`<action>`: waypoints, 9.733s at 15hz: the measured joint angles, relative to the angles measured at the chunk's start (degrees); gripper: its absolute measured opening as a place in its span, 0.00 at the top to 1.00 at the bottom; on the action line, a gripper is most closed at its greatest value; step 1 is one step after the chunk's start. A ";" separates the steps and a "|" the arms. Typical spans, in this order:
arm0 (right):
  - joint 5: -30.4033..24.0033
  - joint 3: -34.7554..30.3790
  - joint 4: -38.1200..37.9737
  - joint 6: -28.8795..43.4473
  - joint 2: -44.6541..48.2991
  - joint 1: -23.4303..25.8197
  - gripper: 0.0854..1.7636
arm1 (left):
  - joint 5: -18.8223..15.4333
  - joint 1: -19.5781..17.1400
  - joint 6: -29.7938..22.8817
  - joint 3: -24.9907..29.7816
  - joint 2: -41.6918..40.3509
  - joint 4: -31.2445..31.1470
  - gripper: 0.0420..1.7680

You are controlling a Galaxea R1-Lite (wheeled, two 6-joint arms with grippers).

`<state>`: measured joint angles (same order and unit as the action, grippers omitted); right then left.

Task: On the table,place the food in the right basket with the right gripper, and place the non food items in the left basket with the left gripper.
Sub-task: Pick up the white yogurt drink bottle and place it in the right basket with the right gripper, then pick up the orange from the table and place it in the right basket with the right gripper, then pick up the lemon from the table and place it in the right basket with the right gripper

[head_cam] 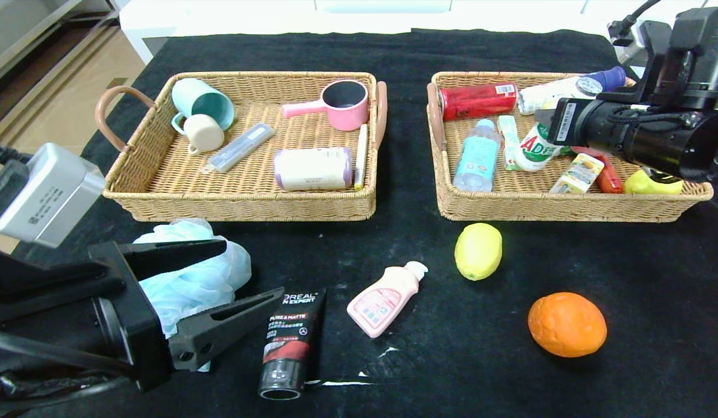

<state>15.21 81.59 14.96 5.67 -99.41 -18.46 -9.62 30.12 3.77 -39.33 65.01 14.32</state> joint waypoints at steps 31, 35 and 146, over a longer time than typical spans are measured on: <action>2.89 -9.85 -50.46 26.44 18.35 -13.96 0.04 | 0.20 0.11 0.48 0.22 -0.10 -0.27 0.03; 2.89 -12.00 -50.31 27.56 15.90 -15.45 0.04 | 0.17 0.11 0.67 0.28 -0.10 -0.29 0.03; 11.63 7.52 -47.31 29.94 -0.89 -22.27 0.04 | 2.54 0.02 1.71 0.83 0.28 -0.02 0.03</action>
<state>26.84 89.11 -32.35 35.61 -100.30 -40.73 -7.08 30.15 5.47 -38.50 65.29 14.30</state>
